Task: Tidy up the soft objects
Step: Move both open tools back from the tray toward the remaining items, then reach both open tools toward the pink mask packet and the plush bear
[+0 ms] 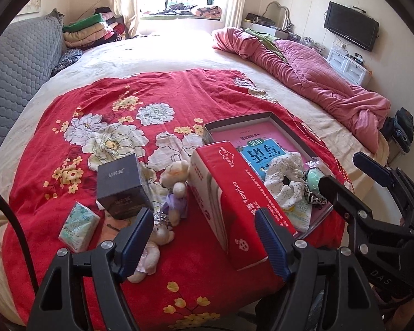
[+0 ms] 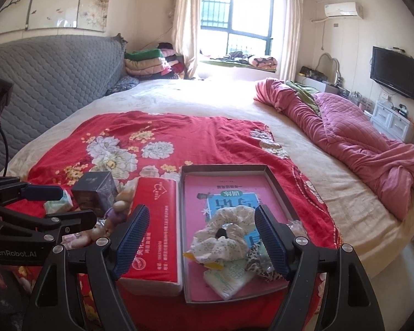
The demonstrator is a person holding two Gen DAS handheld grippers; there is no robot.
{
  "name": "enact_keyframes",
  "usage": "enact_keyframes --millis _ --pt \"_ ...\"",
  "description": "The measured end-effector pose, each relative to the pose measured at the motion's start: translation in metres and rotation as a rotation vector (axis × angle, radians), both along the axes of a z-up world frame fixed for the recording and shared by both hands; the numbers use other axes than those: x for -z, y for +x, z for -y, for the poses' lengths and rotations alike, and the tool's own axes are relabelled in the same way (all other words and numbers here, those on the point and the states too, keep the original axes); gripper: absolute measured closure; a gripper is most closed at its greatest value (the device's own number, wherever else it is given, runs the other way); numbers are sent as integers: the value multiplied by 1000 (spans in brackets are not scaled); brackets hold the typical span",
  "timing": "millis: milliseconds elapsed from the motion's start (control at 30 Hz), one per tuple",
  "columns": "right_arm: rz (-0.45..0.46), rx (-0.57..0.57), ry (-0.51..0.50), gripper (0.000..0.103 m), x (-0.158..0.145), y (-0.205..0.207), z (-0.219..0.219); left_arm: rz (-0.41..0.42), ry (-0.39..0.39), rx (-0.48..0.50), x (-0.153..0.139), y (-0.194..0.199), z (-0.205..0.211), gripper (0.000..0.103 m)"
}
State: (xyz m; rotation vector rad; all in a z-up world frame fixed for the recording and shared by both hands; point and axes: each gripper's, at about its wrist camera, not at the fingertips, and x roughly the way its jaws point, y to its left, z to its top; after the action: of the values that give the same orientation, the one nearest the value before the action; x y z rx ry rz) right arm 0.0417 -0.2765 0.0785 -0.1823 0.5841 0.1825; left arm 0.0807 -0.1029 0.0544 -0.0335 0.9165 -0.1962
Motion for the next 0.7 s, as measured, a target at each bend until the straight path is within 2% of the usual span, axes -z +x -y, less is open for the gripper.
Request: enact_keyframes --millis 233,700 --pt "34 -49 -20 23 -8 -11 -24 12 1 -53 -7 -6 -28 28" --pt "58 -104 -34 23 -18 -19 -42 38 4 -176 -26 -17 -94 28"
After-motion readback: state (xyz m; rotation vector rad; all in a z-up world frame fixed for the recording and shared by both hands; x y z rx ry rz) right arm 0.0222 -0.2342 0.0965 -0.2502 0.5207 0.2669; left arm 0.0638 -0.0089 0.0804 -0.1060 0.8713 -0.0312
